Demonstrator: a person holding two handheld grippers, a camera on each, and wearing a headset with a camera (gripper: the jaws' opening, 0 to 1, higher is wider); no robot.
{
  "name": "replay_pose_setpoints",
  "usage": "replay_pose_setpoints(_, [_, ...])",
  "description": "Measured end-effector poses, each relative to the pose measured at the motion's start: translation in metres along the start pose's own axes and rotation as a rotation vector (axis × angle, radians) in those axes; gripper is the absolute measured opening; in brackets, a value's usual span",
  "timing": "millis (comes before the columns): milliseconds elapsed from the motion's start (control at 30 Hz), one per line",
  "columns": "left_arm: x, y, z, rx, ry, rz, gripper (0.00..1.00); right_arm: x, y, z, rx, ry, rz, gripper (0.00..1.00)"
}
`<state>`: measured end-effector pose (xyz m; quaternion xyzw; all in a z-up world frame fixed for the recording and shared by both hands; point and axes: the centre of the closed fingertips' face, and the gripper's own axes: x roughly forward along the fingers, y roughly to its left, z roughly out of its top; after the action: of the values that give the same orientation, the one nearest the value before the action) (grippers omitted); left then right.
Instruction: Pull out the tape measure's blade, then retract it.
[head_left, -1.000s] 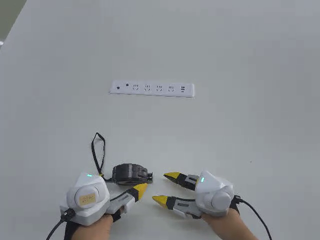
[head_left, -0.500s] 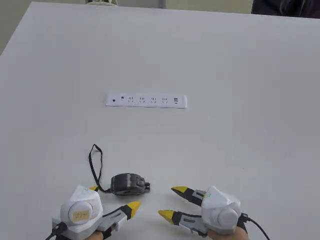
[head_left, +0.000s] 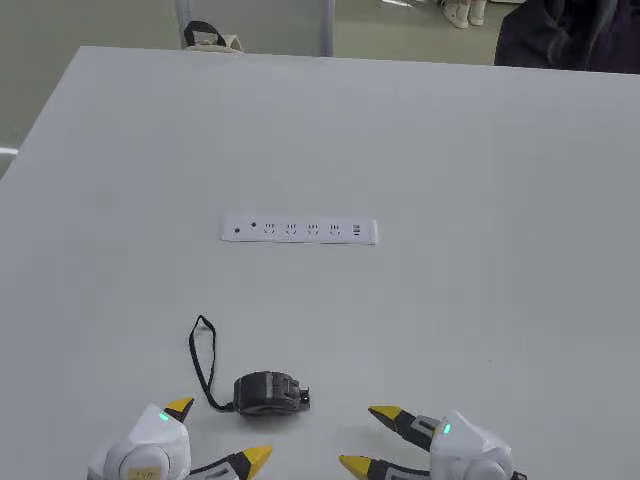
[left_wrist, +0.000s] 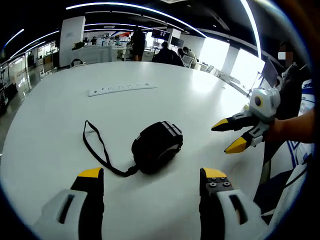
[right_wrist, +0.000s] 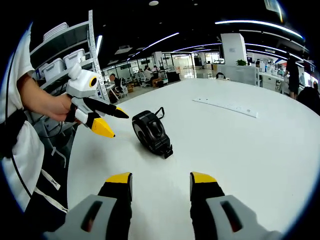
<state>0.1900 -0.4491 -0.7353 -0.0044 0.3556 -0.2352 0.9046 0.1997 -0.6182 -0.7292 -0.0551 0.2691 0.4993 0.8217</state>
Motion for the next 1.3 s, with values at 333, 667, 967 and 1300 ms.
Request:
replay_pose_setpoints(333, [-0.022,0.006,-0.012,0.004,0.02,-0.038,0.78,-0.019,-0.003,-0.009,0.028,0.001,-0.047,0.48])
replay_pose_setpoints(667, [-0.038,0.008,-0.024,0.002,0.022,-0.065,0.8,-0.034,-0.008,-0.01,0.047,-0.011,-0.081,0.5])
replay_pose_setpoints(967, [-0.055,0.018,-0.03,-0.019,0.016,-0.054,0.81,-0.048,-0.011,-0.012,0.045,-0.019,-0.107,0.53])
replay_pose_setpoints(1300, [-0.075,0.025,-0.04,-0.041,0.001,-0.042,0.82,-0.065,-0.011,-0.016,0.056,-0.024,-0.132,0.55])
